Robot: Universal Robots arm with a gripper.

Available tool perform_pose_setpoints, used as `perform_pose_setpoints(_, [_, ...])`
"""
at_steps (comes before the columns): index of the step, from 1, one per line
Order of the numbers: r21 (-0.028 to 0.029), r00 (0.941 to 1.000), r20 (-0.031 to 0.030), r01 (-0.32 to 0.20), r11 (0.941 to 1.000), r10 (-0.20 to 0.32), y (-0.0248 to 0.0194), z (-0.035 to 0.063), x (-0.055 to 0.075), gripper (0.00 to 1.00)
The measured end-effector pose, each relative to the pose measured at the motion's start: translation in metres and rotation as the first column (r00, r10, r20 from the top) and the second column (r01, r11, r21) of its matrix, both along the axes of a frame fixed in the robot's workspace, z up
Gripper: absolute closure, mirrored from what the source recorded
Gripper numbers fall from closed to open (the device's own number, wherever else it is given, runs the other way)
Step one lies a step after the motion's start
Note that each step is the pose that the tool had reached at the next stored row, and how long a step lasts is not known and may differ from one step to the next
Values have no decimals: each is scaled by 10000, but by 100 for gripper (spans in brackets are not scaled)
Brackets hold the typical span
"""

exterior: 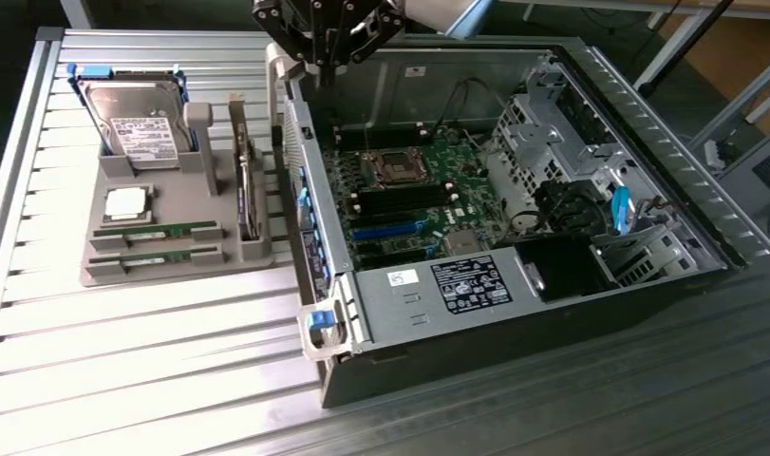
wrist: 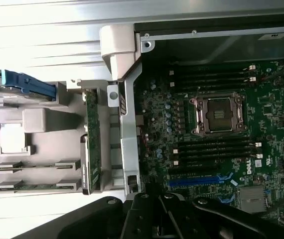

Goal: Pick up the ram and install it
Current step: 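Reach for the ram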

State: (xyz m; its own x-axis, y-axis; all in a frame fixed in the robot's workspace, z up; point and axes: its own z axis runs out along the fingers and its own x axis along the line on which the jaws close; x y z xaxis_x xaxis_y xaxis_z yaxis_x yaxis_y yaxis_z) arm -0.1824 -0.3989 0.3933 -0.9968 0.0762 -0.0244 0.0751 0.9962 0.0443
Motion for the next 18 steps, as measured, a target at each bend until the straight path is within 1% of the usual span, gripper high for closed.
perform_pose_setpoints(15, [0, 10000, 1, 0, 10000, 0, 0, 0, -147, 91])
perform_pose_setpoints(18, [0, 10000, 0, 0, 10000, 0, 0, 0, -234, 91])
